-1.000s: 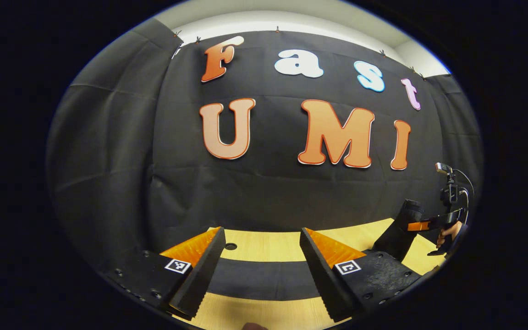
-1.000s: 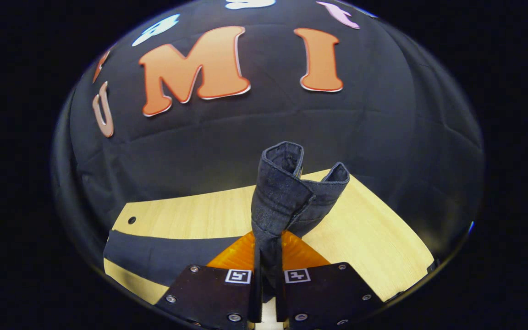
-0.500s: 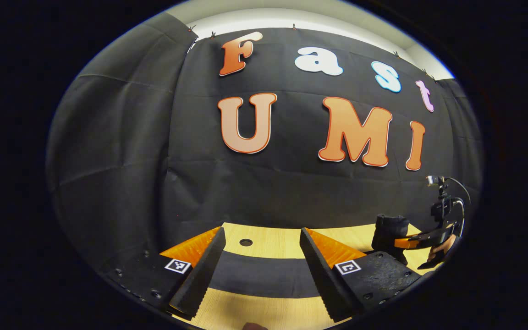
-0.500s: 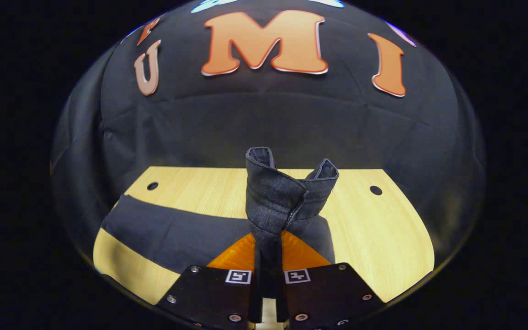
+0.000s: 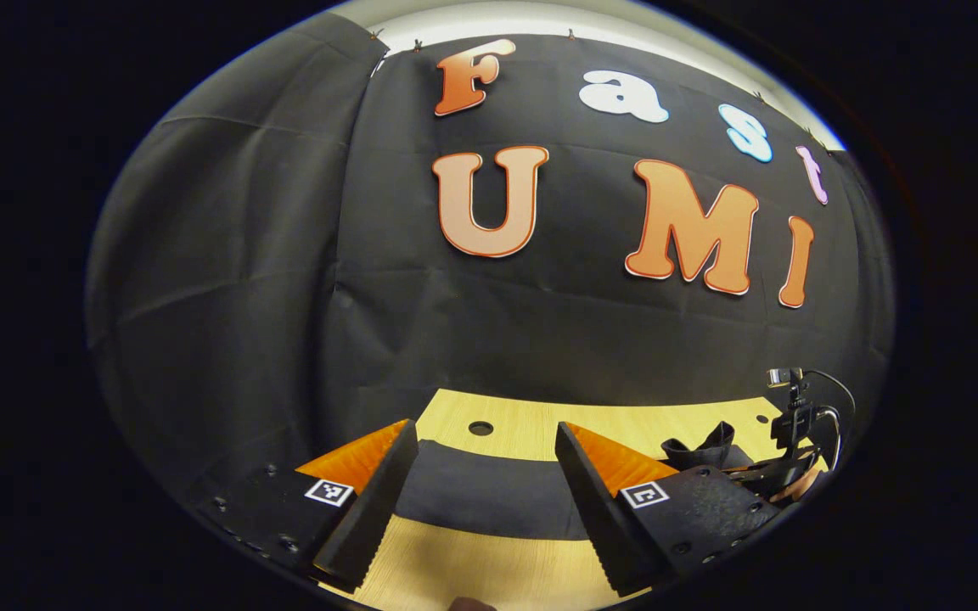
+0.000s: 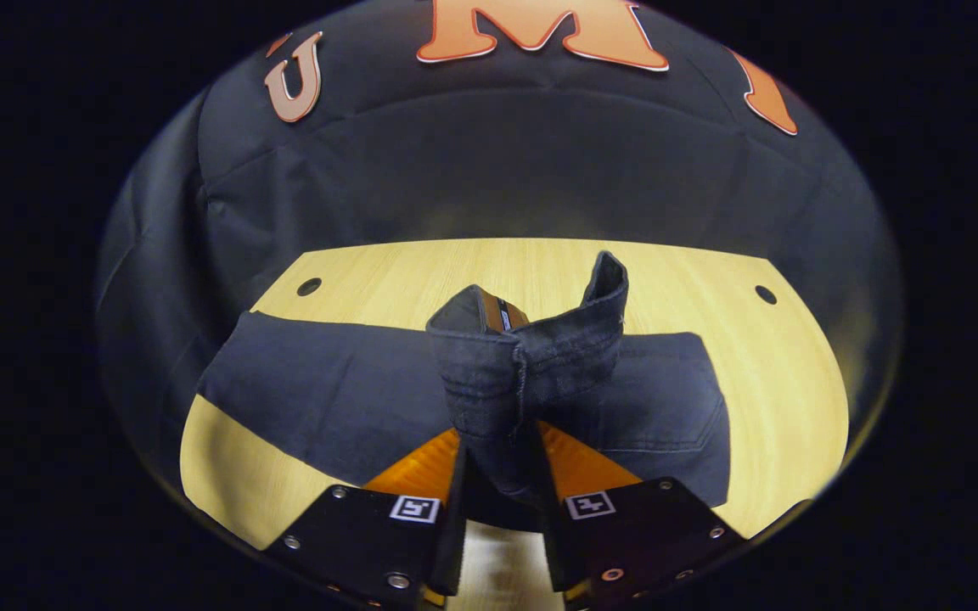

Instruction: Grasp the waist and the cuffs of the jeans and fold them to make the two legs overlap; first hold the waist and fold one-third of the jeans toward the cuffs, then hold the cuffs and fold the remaining one-third in the same direction to finish folding.

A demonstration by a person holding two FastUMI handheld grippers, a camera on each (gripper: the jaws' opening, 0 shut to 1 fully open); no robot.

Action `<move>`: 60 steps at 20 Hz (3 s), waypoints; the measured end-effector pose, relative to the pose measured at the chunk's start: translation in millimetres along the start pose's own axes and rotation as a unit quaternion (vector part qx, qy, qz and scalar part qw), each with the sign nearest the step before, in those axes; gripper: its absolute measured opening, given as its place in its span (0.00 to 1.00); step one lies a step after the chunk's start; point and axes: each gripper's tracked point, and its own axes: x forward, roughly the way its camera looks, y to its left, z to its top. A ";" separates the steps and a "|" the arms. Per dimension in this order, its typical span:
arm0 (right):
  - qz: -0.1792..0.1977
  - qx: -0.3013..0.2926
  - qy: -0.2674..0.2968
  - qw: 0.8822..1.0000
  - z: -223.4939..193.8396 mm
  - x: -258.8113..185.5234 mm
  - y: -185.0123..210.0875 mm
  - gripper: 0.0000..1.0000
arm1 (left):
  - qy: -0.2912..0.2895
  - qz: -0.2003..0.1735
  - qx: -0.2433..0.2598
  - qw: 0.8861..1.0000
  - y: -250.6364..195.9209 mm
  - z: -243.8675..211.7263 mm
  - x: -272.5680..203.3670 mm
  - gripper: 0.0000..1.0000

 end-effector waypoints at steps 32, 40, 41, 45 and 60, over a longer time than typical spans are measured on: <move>-0.315 0.065 -0.301 0.898 108.1 -363.4 -199.4 0.95 | 0.458 0.138 -0.288 0.830 119.0 -253.0 134.9 0.99; -0.300 0.067 -0.302 0.902 99.2 -366.9 -161.6 0.95 | 0.482 0.240 -0.290 0.791 128.6 -273.5 151.9 0.98; -0.298 0.065 -0.300 0.904 98.7 -365.6 -156.9 0.95 | 0.481 0.259 -0.285 0.787 130.1 -272.4 153.6 0.99; -0.274 0.057 -0.291 0.915 100.9 -352.8 -138.5 0.95 | 0.476 0.285 -0.267 0.788 123.6 -273.8 159.1 0.90; -0.176 0.034 -0.296 0.938 136.7 -303.3 -152.3 0.95 | 0.291 0.163 -0.304 0.892 94.8 -186.9 132.2 0.11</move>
